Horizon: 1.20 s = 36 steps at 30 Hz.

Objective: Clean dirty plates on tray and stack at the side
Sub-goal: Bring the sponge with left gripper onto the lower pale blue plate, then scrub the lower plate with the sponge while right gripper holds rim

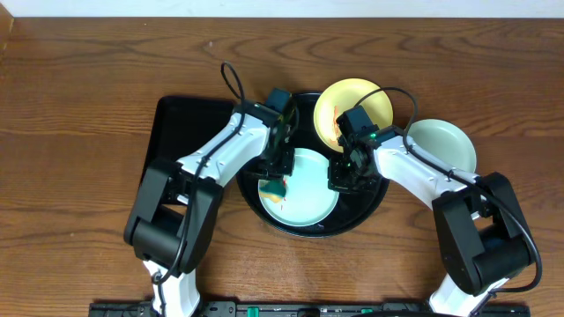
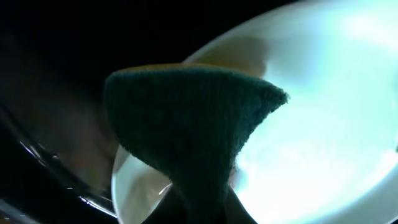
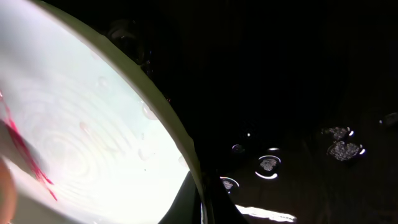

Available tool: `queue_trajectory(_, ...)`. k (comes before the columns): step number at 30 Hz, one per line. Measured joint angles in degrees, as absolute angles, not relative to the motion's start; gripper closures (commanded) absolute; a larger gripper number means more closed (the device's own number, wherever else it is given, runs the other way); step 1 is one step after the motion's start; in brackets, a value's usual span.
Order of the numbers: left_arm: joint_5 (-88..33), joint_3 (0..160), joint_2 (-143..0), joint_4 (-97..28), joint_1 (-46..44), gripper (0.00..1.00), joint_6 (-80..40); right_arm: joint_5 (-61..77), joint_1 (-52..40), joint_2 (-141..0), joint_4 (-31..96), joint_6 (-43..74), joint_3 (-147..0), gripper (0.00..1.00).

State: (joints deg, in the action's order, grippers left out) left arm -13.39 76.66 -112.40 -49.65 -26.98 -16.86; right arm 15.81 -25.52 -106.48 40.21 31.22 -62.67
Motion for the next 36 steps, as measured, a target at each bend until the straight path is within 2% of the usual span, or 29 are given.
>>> queue_trajectory(7, -14.9, 75.9, -113.0, -47.2, -28.4, 0.93, -21.2, 15.7, -25.5, -106.5, 40.1, 31.2, -62.7, 0.99)
queue_trajectory(12, -18.2, 73.2, -113.0, -41.7, -30.9, 0.93, -19.8, 15.4, -25.5, -106.5, 40.0, 31.2, -62.7, 0.99)
queue_trajectory(20, -20.7, 72.7, -112.9, -40.6, -30.0, 0.93, -19.0, 15.5, -25.4, -106.5, 39.9, 31.2, -62.7, 0.99)
queue_trajectory(30, -17.7, 72.2, -112.9, -34.1, -27.3, 0.93, -19.0, 15.9, -25.4, -106.5, 38.4, 31.2, -62.7, 0.98)
queue_trajectory(36, -17.0, 72.8, -112.9, -36.9, -27.7, 0.93, -22.5, 16.1, -25.4, -106.7, 38.5, 31.2, -62.9, 0.99)
